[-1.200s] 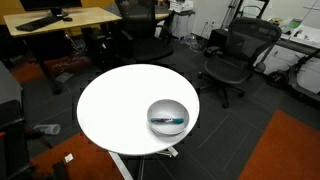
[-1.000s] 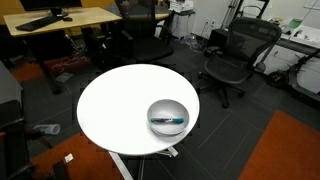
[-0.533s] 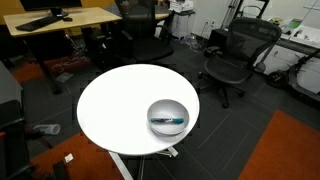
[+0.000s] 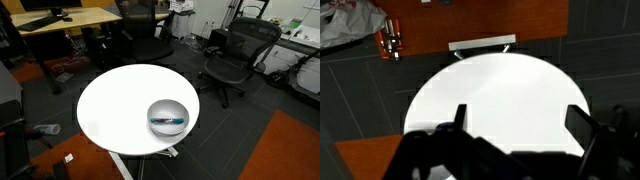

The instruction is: Pick up the pen from the bowl and put it on the table.

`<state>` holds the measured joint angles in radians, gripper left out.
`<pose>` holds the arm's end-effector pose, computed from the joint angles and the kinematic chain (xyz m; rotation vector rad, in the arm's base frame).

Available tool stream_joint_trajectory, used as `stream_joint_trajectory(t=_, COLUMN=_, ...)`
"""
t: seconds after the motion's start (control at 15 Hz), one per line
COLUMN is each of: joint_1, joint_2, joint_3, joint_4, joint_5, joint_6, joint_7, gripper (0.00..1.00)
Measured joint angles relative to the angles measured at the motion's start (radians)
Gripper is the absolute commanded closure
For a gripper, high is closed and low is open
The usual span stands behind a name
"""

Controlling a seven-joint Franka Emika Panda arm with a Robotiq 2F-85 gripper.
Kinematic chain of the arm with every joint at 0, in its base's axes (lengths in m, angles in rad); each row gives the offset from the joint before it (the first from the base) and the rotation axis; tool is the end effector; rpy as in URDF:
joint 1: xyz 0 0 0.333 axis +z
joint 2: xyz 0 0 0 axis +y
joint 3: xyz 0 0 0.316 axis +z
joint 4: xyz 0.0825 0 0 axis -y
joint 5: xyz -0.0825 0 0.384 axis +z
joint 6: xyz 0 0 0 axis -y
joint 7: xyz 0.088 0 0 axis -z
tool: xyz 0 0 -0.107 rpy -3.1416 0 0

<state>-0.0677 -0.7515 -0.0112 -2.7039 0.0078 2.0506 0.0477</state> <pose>0.3287 -0.0255 0.4559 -3.1182 0.1986 -0.1538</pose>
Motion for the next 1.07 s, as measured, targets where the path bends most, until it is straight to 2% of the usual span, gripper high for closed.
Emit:
stream_joint_trajectory(t=0.6, joint_1=-0.134, joint_2=0.372, joint_3=-0.008, joint_4=0.24, joint_5=-0.163, joint_6=0.2, joint_7=0.141, gripper=0.0)
stream_joint_trajectory(t=1.07, joint_1=-0.146, joint_2=0.699, joint_3=-0.048, joint_4=0.456, joint_5=-0.189, joint_6=0.316, joint_7=0.229, gripper=0.0)
